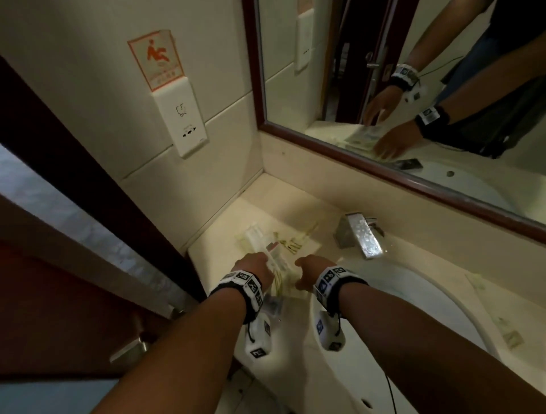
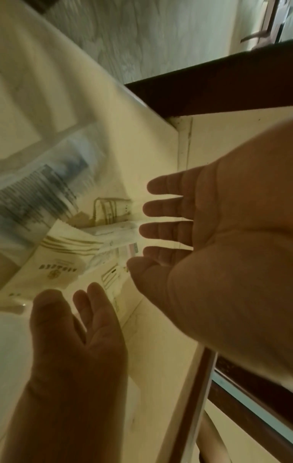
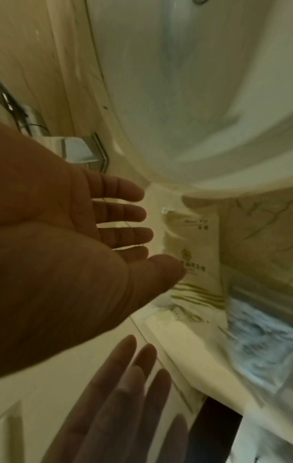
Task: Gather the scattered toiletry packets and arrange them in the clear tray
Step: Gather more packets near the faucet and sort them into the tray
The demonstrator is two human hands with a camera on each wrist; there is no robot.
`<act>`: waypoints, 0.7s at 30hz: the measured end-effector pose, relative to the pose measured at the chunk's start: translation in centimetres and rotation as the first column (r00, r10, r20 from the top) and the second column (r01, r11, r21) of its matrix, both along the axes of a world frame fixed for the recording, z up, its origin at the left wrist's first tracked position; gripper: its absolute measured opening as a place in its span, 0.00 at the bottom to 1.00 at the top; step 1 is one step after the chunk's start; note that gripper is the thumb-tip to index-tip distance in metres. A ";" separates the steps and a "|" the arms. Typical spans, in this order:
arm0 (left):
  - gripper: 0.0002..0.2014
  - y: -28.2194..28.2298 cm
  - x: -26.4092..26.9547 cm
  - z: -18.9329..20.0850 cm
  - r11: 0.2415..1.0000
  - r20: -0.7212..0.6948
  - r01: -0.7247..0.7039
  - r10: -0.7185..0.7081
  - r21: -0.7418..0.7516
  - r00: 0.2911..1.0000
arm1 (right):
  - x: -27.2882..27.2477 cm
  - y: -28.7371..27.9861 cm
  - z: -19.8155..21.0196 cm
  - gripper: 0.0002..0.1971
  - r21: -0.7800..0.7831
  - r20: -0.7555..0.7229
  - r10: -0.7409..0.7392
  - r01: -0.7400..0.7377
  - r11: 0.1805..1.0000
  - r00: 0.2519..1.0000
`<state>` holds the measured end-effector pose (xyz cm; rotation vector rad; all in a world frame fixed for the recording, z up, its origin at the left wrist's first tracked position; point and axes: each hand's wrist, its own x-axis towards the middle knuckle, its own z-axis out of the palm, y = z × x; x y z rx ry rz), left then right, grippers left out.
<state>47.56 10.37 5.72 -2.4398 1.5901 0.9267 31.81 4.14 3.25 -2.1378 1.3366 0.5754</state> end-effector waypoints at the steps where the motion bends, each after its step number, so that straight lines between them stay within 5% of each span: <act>1: 0.19 -0.4 0.1 -0.6 1.000 -0.006 -0.012 0.012 0.006 1.000 | 0.2 -0.3 -0.6 0.34 0.003 -0.010 0.019 -0.019 1.000 1.000; 13: 0.29 -3.2 -0.3 -4.0 0.999 -0.098 -0.052 0.051 -0.001 0.994 | 1.1 -1.8 -4.3 0.18 0.024 -0.056 0.104 -0.103 0.994 0.993; 17: 0.39 -4.1 -0.3 -4.1 0.999 -0.179 -0.049 0.047 -0.011 0.983 | 0.9 -4.0 -1.8 0.13 0.133 0.068 0.065 -0.073 0.988 0.996; 19: 0.36 -4.4 -0.4 -3.9 0.996 -0.193 -0.092 0.087 -0.018 0.977 | 1.1 -5.2 -0.5 0.08 0.120 0.163 0.019 -0.039 0.992 0.986; 21: 0.29 -4.8 -0.2 -3.5 0.994 -0.166 -0.106 0.098 -0.038 0.981 | 1.4 -6.4 0.1 0.15 0.107 0.222 -0.006 -0.019 0.994 0.975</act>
